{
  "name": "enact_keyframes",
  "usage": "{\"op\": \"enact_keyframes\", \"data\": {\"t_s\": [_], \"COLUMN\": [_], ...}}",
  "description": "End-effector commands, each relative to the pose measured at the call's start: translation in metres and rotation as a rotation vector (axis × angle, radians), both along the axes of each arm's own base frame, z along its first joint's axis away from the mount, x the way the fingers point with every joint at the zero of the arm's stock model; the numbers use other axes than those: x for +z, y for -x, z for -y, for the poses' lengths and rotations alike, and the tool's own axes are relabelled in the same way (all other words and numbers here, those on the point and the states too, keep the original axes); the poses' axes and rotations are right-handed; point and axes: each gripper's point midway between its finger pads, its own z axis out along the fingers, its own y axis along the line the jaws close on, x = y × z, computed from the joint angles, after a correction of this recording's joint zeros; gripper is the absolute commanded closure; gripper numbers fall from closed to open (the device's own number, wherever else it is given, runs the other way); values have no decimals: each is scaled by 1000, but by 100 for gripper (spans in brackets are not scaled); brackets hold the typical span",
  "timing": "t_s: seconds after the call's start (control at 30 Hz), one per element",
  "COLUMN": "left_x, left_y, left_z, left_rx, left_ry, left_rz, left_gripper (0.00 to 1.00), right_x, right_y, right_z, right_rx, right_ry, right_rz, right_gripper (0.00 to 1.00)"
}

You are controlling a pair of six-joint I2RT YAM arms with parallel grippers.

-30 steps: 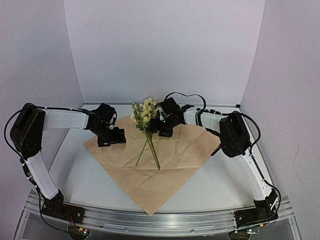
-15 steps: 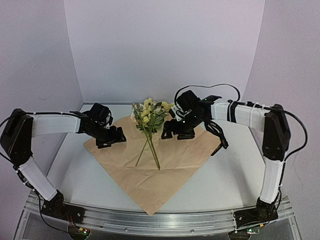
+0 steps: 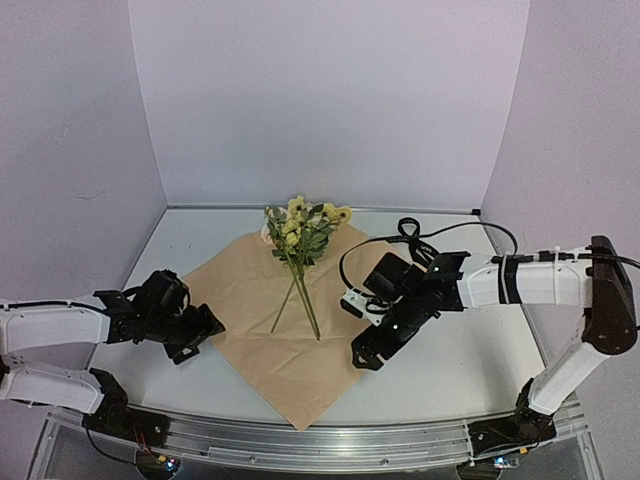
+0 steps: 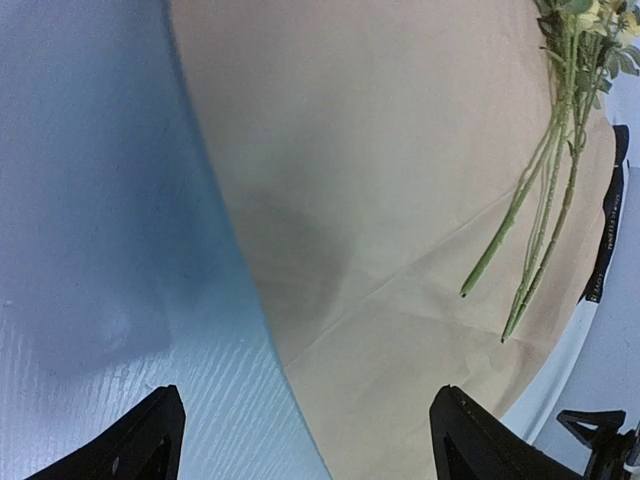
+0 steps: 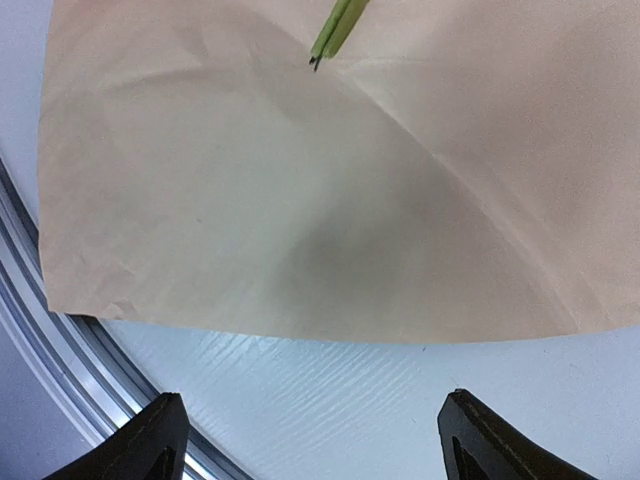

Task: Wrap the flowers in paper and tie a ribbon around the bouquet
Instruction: Pick up the bottom corner of the flattened wrapping paper from the center of the board.

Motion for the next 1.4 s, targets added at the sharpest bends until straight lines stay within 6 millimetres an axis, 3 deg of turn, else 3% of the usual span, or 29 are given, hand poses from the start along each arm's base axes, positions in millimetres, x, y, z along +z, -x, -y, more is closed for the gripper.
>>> {"op": "enact_keyframes", "data": {"t_s": [0.0, 0.23, 0.5, 0.57, 0.8, 0.9, 1.23, 1.37], "left_x": [5, -8, -21, -20, -1, 7, 29, 28], "left_y": [-4, -2, -5, -8, -11, -10, -10, -10], "left_z": [13, 22, 38, 41, 47, 48, 58, 57], "left_rx": [99, 121, 117, 115, 115, 111, 140, 140], "left_ry": [126, 201, 217, 218, 253, 263, 397, 413], "left_rz": [40, 38, 11, 8, 14, 8, -31, -40], "left_gripper": [12, 15, 31, 39, 88, 99, 100, 100], "right_x": [9, 4, 7, 7, 3, 1, -2, -8], "right_y": [2, 17, 21, 23, 39, 46, 72, 86], "right_z": [0, -1, -5, -7, -18, -22, -41, -51], "right_rx": [43, 111, 160, 186, 381, 448, 654, 734], "right_ry": [-24, -11, -16, -11, -3, -9, 38, 58], "right_rz": [102, 141, 175, 190, 319, 374, 616, 669], "right_gripper": [11, 11, 12, 12, 15, 15, 14, 14]}}
